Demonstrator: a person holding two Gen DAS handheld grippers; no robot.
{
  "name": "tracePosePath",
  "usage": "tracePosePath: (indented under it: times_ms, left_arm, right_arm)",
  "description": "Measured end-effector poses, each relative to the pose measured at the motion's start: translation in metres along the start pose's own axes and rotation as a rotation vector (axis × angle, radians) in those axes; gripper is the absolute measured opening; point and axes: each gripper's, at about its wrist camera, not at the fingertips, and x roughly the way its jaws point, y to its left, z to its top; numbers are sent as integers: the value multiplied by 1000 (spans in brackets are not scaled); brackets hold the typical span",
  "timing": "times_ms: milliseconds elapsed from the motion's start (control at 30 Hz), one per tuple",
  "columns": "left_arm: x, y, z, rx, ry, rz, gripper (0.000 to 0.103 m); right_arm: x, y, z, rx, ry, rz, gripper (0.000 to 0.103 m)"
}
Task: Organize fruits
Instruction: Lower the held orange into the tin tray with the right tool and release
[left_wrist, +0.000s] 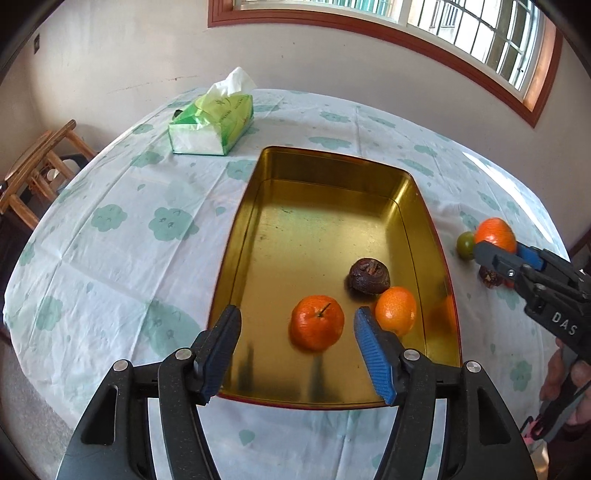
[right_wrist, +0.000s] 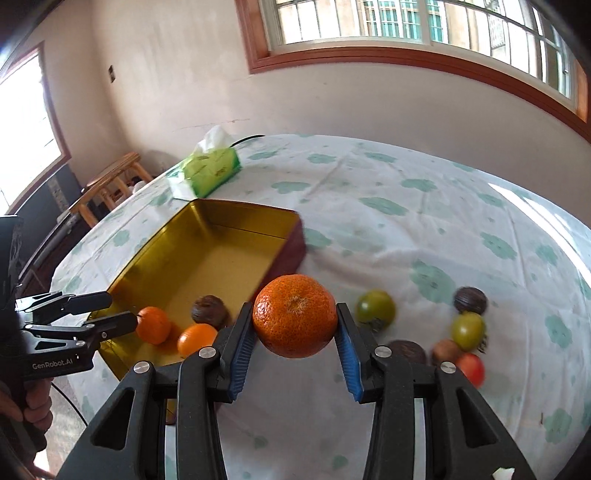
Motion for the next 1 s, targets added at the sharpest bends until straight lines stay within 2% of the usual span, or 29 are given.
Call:
tracePosePath:
  times_ms: [167,300,633,833,967,1000]
  left_arm:
    - [-10,21,-2,-38,-16,52,65]
    - [-9,33,-6,-65,-6,71,65]
    - [-3,39,-13,-82,20,69,65]
    - [-5,33,-13,-72,19,62,65]
    - [-8,23,-11,-58,15,52,65]
    - [-8,20,-10,-54,13,50,65]
  right_arm:
    - [29,41,9,-94,43,49,39]
    - [47,58,9,-132,76,63,39]
    - [63,67,0,-156,121,56,41]
    - [62,71,-3,-174,112,57,41]
    - [50,66,-2,-146,81,61,56]
    - [44,63,-1,-135,66,62,56]
